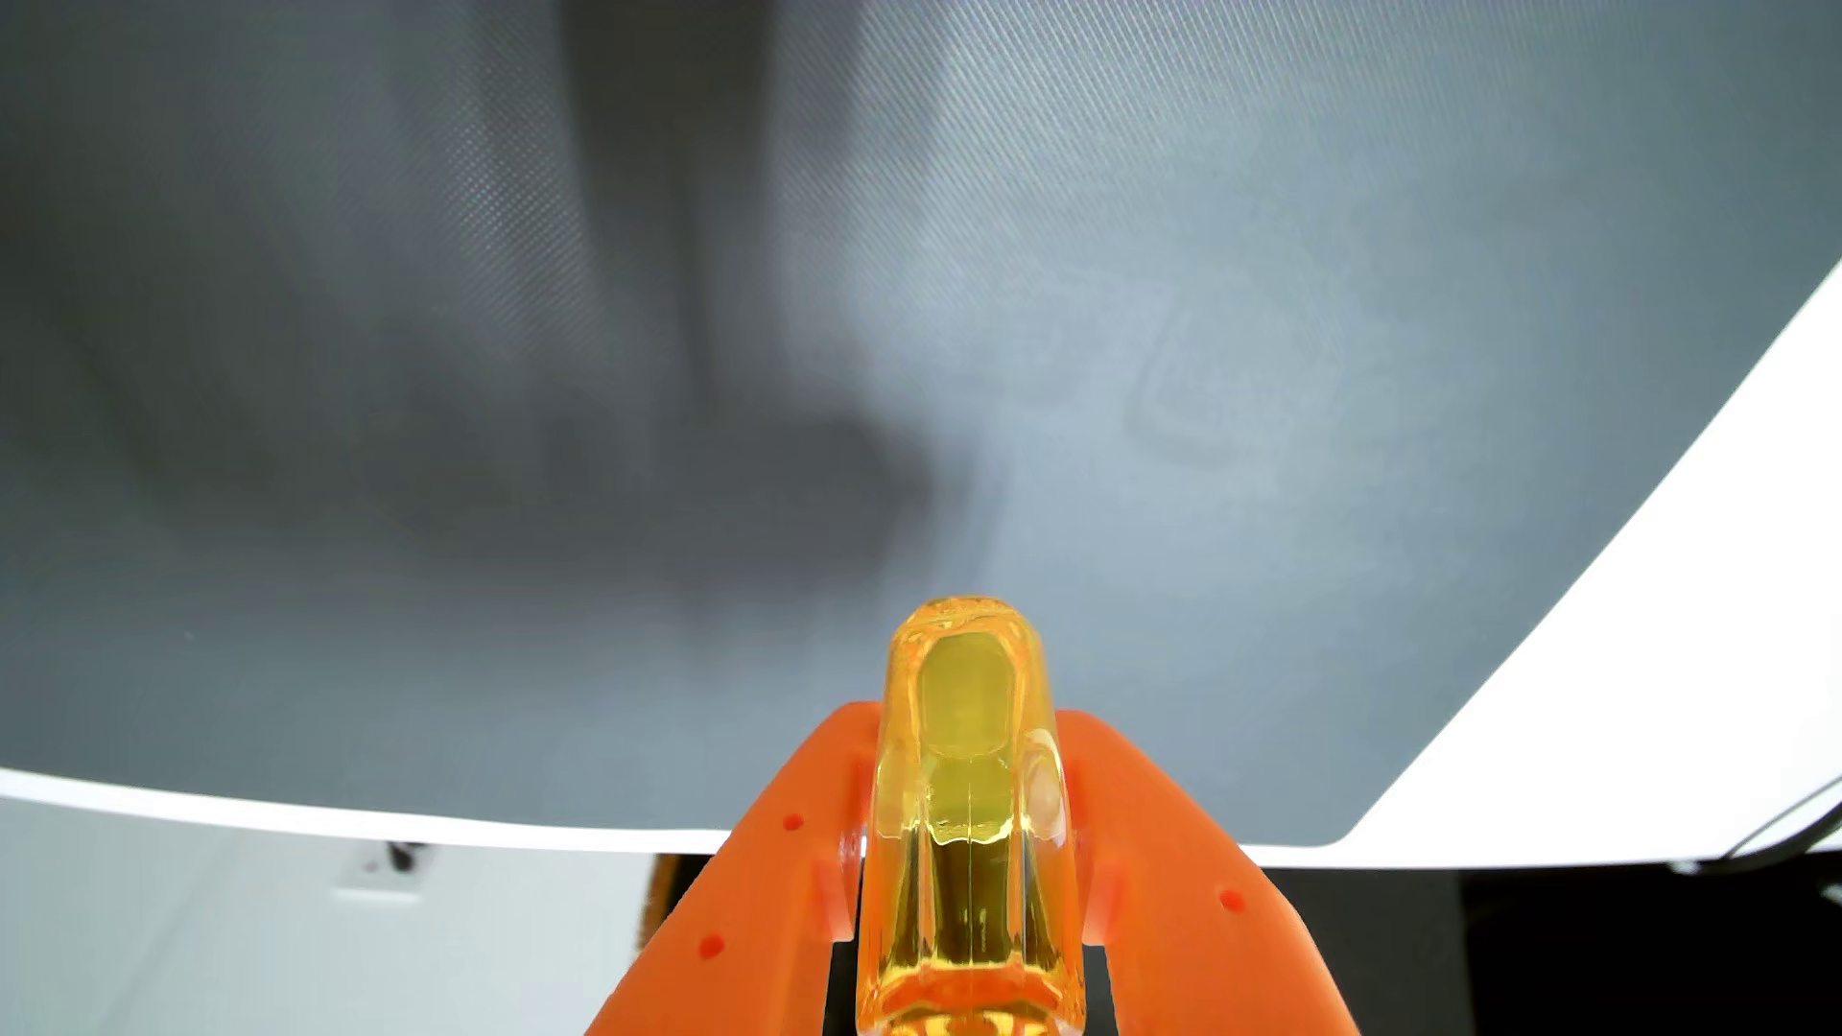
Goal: Grab the eyedrops
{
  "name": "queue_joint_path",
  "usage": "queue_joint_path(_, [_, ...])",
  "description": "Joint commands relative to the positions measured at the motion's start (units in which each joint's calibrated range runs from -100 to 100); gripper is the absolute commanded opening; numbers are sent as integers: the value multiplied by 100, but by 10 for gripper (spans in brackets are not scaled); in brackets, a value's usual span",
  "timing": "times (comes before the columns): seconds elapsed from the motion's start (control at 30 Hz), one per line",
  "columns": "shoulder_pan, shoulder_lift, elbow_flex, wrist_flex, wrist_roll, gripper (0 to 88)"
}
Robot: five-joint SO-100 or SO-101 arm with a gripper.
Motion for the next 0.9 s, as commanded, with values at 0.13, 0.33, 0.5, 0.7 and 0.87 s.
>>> queue_joint_path(0.13, [183, -558, -232, -127, -256, 5])
queue_joint_path(0.33, [-9, -626, -232, -153, -334, 6])
queue_joint_path(0.5, [-142, -626, -259, -153, -329, 6])
queue_joint_path(0.7, [-175, -600, -259, -162, -334, 6])
queue_joint_path(0.87, [-175, -600, -259, -162, -334, 6])
